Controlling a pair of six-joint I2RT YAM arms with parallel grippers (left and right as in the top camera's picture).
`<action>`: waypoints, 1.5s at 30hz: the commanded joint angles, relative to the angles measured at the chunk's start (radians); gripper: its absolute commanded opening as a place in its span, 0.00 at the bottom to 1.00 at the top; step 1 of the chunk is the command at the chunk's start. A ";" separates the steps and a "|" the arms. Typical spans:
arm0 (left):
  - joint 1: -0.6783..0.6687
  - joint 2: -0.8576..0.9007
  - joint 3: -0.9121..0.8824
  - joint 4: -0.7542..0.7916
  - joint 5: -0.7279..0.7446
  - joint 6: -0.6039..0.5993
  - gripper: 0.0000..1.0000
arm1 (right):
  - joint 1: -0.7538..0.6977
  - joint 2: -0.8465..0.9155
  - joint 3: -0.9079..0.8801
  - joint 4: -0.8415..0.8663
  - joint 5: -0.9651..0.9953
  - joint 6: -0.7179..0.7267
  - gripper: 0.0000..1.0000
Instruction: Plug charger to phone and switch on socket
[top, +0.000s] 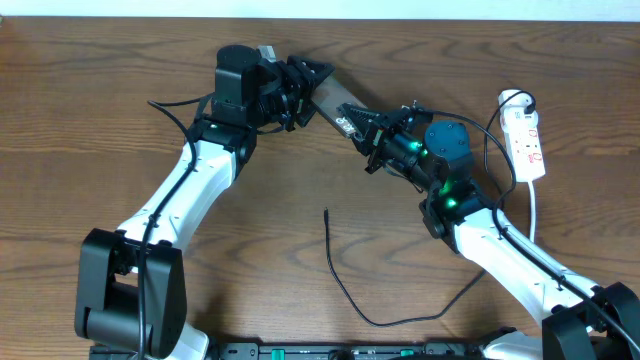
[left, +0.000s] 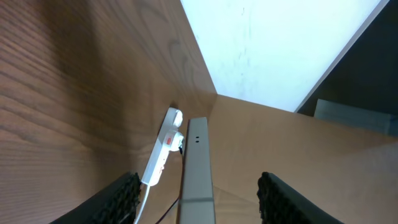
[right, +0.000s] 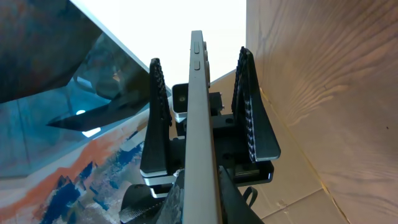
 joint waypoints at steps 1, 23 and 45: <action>0.002 -0.027 0.020 0.005 -0.013 0.006 0.61 | 0.028 -0.001 0.013 0.018 0.018 0.012 0.01; 0.002 -0.027 0.020 0.005 -0.013 0.006 0.36 | 0.051 -0.001 0.013 0.018 0.037 0.012 0.02; 0.002 -0.027 0.020 0.005 -0.031 0.006 0.08 | 0.058 -0.001 0.013 0.014 0.041 0.011 0.01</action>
